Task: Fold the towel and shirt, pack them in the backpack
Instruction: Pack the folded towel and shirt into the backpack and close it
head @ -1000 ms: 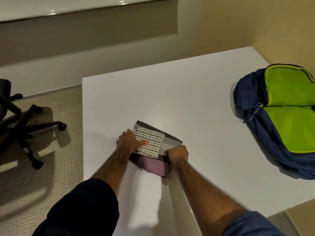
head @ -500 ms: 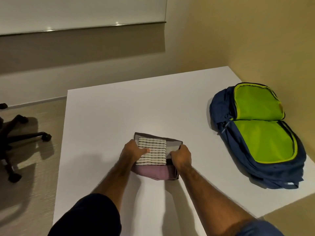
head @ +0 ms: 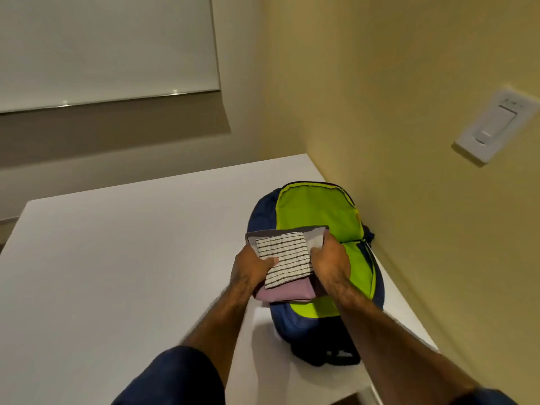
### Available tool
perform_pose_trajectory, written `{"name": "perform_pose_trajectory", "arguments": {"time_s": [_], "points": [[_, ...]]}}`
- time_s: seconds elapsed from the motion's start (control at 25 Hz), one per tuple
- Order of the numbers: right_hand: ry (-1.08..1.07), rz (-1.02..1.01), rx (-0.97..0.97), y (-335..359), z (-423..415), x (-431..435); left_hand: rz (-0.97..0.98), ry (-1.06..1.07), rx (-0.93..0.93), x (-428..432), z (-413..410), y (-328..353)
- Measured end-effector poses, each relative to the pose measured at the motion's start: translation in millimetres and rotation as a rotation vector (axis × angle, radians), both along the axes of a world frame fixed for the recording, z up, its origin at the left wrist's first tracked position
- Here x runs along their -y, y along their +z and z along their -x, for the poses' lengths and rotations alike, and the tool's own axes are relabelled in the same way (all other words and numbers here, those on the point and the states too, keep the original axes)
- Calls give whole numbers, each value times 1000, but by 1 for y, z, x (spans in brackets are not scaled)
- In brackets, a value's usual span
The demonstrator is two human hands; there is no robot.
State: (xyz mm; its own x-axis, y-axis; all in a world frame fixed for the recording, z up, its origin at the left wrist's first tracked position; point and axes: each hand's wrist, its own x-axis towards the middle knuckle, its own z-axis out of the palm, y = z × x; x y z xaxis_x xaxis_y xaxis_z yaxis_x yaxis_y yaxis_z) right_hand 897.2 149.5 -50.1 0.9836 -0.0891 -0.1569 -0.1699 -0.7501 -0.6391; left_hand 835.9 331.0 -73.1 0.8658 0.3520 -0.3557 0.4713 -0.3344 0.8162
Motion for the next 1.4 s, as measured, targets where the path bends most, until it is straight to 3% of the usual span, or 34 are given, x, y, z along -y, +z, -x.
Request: {"name": "perform_pose_trajectory", "arguments": {"time_s": [0.16,0.4,0.64,0.72,0.84,0.96,1.08,1.4], "points": [[37,16,-64,-4,-33,78,-33,22,-51,83,-28,-4],[26,23,-173,-50,-40,116,-101,35,-184,132,-28,-43],[39,-43,-128,-77,-56,124,-212,115,-134,149,-36,-43],[25,-57,-80,-78,-58,124,-343,132,-93,150,-37,-43],[90,268,106,-84,-52,124,-683,-77,27,155,-38,-56],[242,412,202,-95,-36,120,-789,-331,58,164,-39,-75],[394,432,159,-107,-28,115,-822,-359,61,160,-41,-90],[422,401,82,-138,-46,124,-865,-410,77,147,-57,-104]]}}
